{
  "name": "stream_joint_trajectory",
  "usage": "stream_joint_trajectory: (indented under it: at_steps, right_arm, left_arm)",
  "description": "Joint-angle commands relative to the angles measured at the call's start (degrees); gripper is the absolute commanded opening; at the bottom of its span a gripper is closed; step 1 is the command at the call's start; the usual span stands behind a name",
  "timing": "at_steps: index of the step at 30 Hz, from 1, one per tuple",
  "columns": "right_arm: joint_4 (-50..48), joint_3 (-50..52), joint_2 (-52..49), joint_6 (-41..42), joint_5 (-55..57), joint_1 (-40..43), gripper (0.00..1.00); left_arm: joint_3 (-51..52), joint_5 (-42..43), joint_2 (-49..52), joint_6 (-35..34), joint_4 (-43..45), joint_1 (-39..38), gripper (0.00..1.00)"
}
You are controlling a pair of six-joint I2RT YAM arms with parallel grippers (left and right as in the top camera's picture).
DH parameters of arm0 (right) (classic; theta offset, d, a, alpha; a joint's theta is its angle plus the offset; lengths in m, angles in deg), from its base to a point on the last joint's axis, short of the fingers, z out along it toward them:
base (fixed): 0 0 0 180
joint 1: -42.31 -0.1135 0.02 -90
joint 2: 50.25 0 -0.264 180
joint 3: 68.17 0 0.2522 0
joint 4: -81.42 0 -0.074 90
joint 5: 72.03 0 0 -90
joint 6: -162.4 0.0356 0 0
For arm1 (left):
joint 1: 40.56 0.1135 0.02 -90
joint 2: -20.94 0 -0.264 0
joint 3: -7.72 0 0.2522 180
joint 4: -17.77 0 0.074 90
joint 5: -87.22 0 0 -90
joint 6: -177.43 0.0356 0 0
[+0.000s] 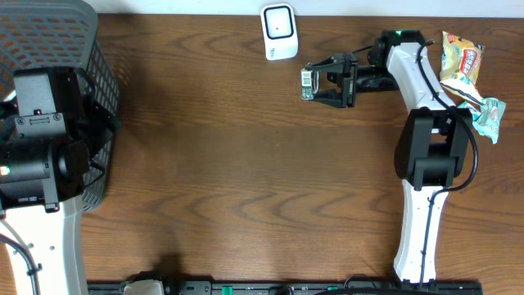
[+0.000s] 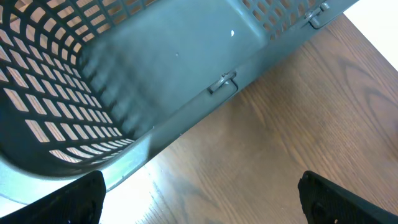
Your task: Scan the item barcode
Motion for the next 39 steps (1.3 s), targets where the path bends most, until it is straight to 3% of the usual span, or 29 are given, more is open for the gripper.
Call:
stream_joint_trajectory:
  at_steps: [1, 39]
  right_arm:
    - [0.1, -0.9, 2.4, -1.0, -2.0, -1.3, 0.57]
    - [-0.1, -0.9, 2.4, -3.7, -1.1, -4.7, 0.57]
  left_arm:
    - [0.3, -0.6, 0.0, -0.7, -0.2, 0.3, 0.98]
    - [0.3, -0.6, 0.0, -0.7, -0.2, 0.3, 0.98]
